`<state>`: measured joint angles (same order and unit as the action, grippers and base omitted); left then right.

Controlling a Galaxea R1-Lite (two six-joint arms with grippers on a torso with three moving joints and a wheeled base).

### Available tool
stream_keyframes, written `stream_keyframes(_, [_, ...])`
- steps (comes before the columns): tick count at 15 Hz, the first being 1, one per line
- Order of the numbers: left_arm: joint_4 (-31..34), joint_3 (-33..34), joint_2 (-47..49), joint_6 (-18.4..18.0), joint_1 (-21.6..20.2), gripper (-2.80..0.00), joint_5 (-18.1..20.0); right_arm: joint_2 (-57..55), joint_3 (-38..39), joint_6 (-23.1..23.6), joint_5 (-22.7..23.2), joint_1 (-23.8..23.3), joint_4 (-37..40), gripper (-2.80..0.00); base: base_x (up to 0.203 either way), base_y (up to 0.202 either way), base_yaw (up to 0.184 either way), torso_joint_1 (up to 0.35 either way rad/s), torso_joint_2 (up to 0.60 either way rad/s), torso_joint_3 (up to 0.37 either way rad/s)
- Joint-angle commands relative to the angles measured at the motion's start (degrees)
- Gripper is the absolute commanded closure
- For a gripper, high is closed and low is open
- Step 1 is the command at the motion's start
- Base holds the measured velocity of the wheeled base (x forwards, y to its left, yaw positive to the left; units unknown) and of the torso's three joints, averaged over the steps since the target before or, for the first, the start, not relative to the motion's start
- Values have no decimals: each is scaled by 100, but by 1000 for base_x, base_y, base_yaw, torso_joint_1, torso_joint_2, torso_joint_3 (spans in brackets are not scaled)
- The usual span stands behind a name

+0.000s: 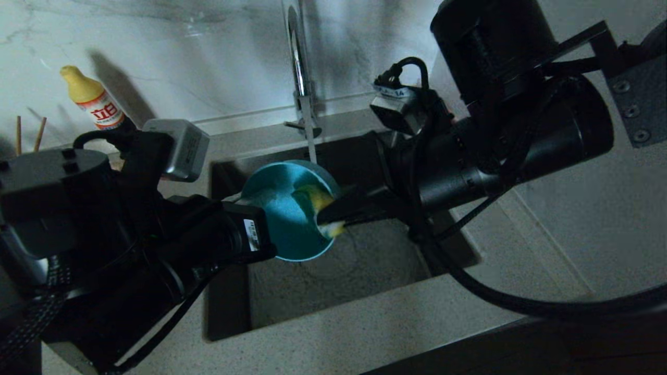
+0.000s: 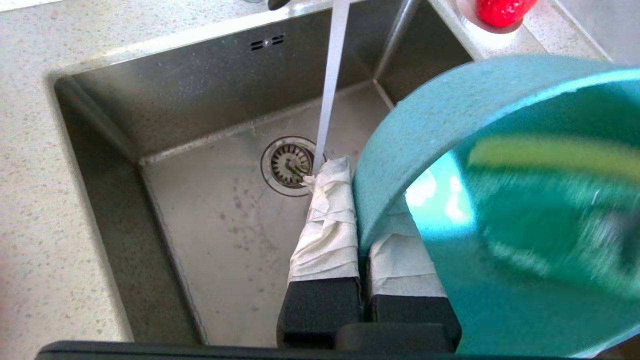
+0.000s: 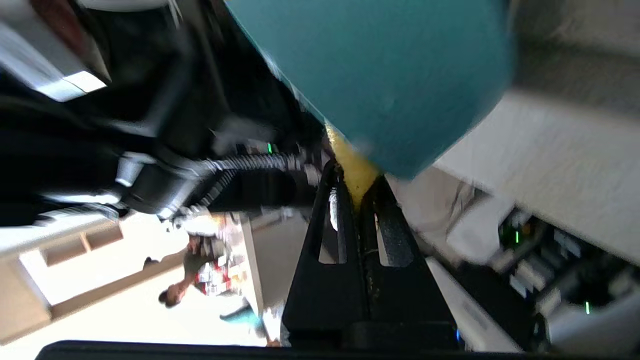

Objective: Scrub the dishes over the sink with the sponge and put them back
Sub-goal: Wipe the bowl

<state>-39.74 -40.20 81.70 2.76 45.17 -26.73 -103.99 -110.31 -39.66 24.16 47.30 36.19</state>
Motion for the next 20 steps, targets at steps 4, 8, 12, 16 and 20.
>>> stream_keyframes(4, [-16,188,-67,-38,10,0,81,194,-34,2,1,-361,-147,0,0,0,0,0,0,0])
stream_keyframes(8, [-7,473,-110,-157,10,0,359,256,-34,19,10,-379,-341,0,0,0,0,0,0,0])
stream_keyframes(12, [-16,663,-120,-231,19,0,477,151,-34,37,18,-255,-333,0,0,0,0,0,0,0])
stream_keyframes(16, [-25,663,-119,-179,1,0,485,228,-26,28,18,-229,-314,0,0,0,0,0,0,0])
stream_keyframes(20, [-25,755,-107,-100,1,0,472,628,-20,41,17,-273,-281,0,0,0,0,0,0,0])
